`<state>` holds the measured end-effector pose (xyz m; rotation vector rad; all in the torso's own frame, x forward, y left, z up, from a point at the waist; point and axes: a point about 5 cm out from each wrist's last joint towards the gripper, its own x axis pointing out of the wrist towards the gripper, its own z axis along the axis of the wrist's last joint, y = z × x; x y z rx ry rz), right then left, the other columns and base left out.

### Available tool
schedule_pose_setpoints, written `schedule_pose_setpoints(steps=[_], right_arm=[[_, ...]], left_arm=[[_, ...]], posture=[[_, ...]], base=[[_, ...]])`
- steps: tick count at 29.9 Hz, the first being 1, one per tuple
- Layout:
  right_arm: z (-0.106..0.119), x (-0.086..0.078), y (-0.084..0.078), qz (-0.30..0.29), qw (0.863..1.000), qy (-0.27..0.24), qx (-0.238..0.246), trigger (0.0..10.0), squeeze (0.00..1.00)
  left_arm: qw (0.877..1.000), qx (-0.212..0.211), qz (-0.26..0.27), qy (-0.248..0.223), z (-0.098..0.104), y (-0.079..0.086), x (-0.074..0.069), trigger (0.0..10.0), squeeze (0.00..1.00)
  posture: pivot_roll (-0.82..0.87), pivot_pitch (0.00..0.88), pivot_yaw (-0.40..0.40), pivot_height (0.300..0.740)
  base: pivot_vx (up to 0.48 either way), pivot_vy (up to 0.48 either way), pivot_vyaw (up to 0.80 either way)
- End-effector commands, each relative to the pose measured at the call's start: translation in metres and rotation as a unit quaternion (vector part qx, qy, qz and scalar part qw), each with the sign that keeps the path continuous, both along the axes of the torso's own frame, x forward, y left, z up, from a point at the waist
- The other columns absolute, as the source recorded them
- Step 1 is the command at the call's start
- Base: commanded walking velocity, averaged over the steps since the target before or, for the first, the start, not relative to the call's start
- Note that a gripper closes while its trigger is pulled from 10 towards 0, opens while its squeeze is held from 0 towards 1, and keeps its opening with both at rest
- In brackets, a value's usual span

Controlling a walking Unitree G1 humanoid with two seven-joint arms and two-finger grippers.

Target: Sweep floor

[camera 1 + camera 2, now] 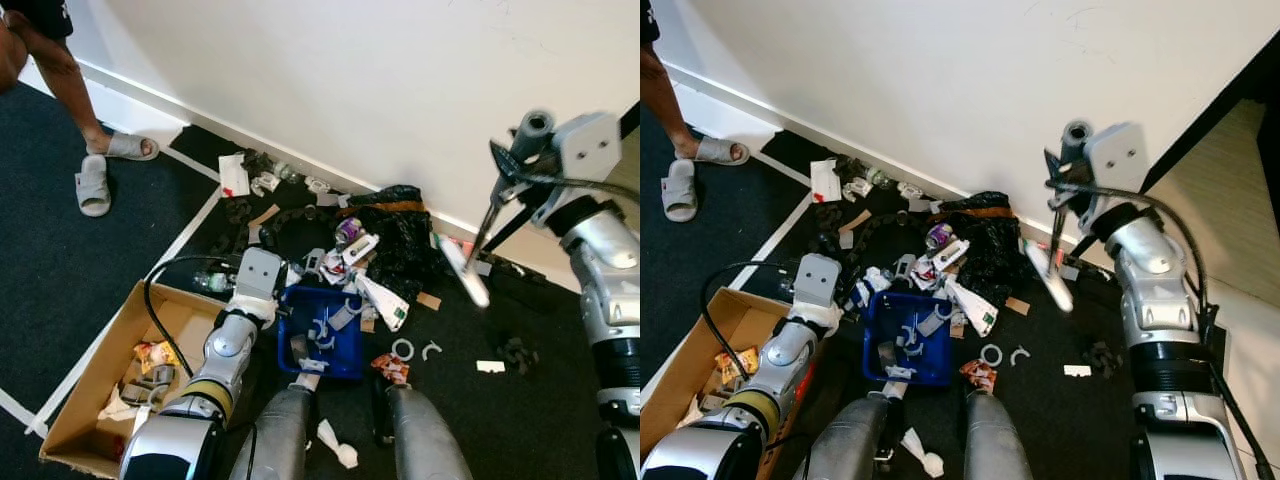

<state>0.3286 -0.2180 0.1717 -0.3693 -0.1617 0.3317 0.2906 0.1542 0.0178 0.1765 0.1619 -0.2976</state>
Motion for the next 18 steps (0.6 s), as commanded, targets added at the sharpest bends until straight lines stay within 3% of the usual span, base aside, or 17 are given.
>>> schedule_pose_setpoints(steps=[1,5,7,12,18], right_arm=[[-0.021,-0.003,0.009,0.012,1.0,0.02,-0.008,10.0,0.0],[-0.036,-0.005,0.014,0.012,0.999,0.038,-0.006,10.0,0.0],[-0.046,-0.004,0.017,0.009,0.999,0.048,0.0,10.0,0.0],[-0.045,-0.001,0.026,0.019,0.999,0.039,0.007,10.0,0.0],[-0.04,0.003,0.032,0.033,0.999,0.026,0.012,10.0,0.0]], left_arm=[[1.0,-0.002,-0.015,0.007,-0.006,-0.005,-0.007,10.0,0.0],[1.0,-0.003,-0.012,0.002,-0.005,-0.004,-0.007,10.0,0.0],[1.0,-0.018,0.015,-0.004,-0.003,0.002,-0.006,10.0,0.0],[0.997,-0.031,0.063,-0.024,0.002,0.013,-0.004,10.0,0.0],[0.996,-0.03,0.076,-0.034,0.004,0.015,-0.003,10.0,0.0]], posture=[[0.03,0.198,-0.029,0.74],[0.04,0.232,-0.02,0.74],[0.05,0.252,-0.018,0.74],[0.07,0.29,-0.022,0.74],[0.07,0.294,-0.027,0.74]], base=[[0.0,0.0,0.0],[0.0,0.0,0.0],[0.0,0.0,0.0],[0.0,0.0,0.0],[0.0,0.0,0.0]])
